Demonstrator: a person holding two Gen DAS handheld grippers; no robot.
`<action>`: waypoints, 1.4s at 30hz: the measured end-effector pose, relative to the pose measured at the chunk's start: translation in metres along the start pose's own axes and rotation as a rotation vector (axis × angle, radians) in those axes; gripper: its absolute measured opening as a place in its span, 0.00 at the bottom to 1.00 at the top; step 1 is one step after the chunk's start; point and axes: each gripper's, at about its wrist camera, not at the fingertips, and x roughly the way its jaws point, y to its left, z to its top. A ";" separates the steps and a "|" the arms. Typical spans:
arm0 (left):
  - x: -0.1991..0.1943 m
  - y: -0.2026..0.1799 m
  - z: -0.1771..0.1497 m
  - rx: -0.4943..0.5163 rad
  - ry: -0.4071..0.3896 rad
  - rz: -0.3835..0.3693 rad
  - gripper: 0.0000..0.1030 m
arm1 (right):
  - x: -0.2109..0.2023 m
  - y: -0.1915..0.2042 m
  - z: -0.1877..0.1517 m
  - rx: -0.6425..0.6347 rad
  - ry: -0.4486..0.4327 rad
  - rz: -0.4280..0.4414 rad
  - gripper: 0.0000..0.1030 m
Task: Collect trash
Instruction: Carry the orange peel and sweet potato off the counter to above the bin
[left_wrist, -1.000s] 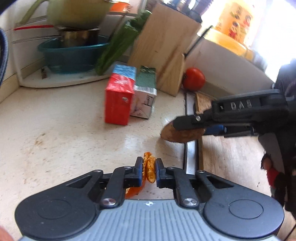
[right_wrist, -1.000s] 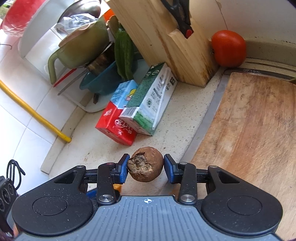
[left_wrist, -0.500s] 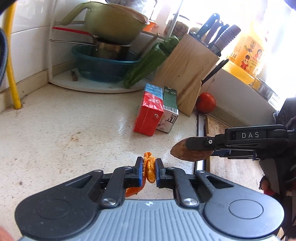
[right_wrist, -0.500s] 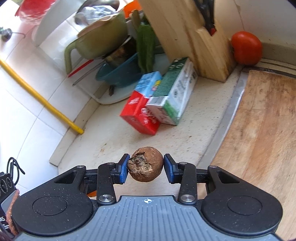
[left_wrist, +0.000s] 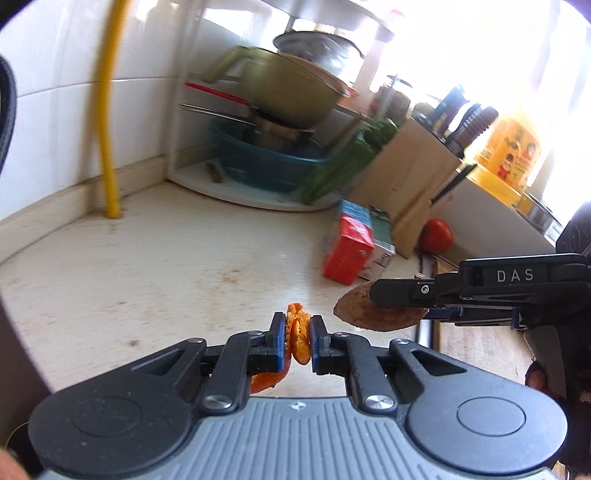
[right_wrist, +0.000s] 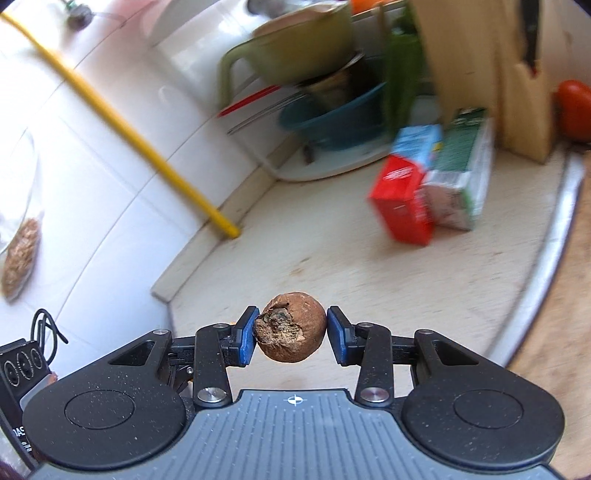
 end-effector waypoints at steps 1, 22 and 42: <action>-0.006 0.005 -0.001 -0.008 -0.006 0.010 0.12 | 0.004 0.007 -0.001 -0.011 0.009 0.010 0.46; -0.134 0.130 -0.056 -0.197 -0.109 0.293 0.12 | 0.100 0.176 -0.068 -0.241 0.248 0.231 0.46; -0.149 0.187 -0.095 -0.280 -0.038 0.387 0.12 | 0.154 0.224 -0.118 -0.290 0.396 0.223 0.46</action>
